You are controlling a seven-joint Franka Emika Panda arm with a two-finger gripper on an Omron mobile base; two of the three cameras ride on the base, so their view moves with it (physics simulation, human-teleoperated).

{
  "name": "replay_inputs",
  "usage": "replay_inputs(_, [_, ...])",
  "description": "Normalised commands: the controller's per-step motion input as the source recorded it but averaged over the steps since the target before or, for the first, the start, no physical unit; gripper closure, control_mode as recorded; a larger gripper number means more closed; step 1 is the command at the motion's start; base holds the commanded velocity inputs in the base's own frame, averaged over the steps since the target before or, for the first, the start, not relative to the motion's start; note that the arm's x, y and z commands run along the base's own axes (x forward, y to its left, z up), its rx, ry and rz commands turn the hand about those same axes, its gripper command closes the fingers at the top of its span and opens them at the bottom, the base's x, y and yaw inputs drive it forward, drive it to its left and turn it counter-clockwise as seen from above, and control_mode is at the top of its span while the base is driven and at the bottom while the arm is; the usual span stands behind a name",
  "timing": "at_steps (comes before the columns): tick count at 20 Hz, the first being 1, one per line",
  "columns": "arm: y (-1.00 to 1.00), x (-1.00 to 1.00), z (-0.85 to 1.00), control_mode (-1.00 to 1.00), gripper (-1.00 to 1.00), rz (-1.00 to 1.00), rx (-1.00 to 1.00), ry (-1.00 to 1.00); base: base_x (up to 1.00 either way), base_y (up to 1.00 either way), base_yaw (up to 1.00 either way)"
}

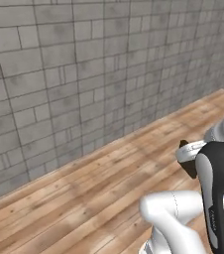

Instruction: Start the toaster. Once the lever pops up, take the bread to the plate on the dining counter.

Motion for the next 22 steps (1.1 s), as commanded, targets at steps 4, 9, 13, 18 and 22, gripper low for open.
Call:
replay_inputs(4, [0.00,0.00,0.00,1.00,1.00,0.00,0.00,0.00,1.00,0.57,-0.43])
replay_inputs(9, [0.00,0.00,0.00,1.00,1.00,0.00,0.00,0.00,1.00,0.55,-0.45])
replay_inputs(13, [0.00,0.00,0.00,1.00,1.00,0.00,0.00,0.00,1.00,0.57,-0.47])
replay_inputs(18, [0.00,0.00,0.00,1.00,1.00,0.00,0.00,0.00,0.97,0.40,-0.47])
replay_inputs(22, [0.00,0.00,0.00,1.00,1.00,0.00,0.00,0.00,0.94,0.29,-0.48])
